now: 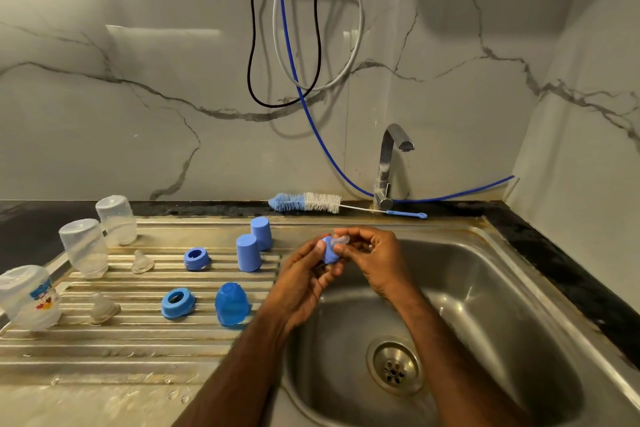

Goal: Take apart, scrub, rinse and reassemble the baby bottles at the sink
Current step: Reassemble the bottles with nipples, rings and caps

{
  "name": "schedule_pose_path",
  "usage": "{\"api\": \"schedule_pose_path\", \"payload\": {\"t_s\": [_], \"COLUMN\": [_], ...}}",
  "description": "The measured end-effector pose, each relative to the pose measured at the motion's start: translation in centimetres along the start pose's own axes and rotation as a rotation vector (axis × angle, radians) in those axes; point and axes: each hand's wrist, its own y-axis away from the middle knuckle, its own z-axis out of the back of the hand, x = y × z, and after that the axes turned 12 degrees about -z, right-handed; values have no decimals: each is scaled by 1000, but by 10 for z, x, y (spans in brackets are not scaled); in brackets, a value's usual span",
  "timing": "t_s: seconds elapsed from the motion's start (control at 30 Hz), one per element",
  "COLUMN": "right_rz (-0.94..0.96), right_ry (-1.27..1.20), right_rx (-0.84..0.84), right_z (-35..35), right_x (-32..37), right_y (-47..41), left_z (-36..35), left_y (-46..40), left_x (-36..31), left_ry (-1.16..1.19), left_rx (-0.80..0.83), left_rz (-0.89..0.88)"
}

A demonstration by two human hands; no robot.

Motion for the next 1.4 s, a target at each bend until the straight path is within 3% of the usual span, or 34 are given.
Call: {"api": "schedule_pose_path", "payload": {"t_s": [0.17,0.33,0.53,0.73,0.83,0.93,1.03,1.17,1.3,1.4], "right_rz": [-38,-130,-144,-105,-77,-29,29,66,81,101], "right_ry": [-42,-280,-182,-105,-119,-80,-113,-165,63,187], "right_rx": [-23,38,150,40,107,128,4,-95,34,148], "right_z": [3,1,1,-10,-11,-20,-43,-84,-136,-180], "right_x": [-1,3,0,2,5,7,16,43,69,74], "right_y": [-3,-3,2,0,-2,1,1,-14,-32,-36], "left_z": [-2,-4,0,-7,-10,-19,-15,-2,35,83], "left_y": [2,1,-1,3,6,20,27,19,12,2], "left_x": [-1,1,4,0,-4,-21,-54,-129,-222,-278], "left_ry": [-76,-86,-159,-169,-165,-317,-555,-931,-1259,-1625], "left_rx": [30,0,-58,-32,0,1,-19,-155,-280,-340], "left_rz": [-3,61,112,119,51,-8,-99,-377,-619,-634]}}
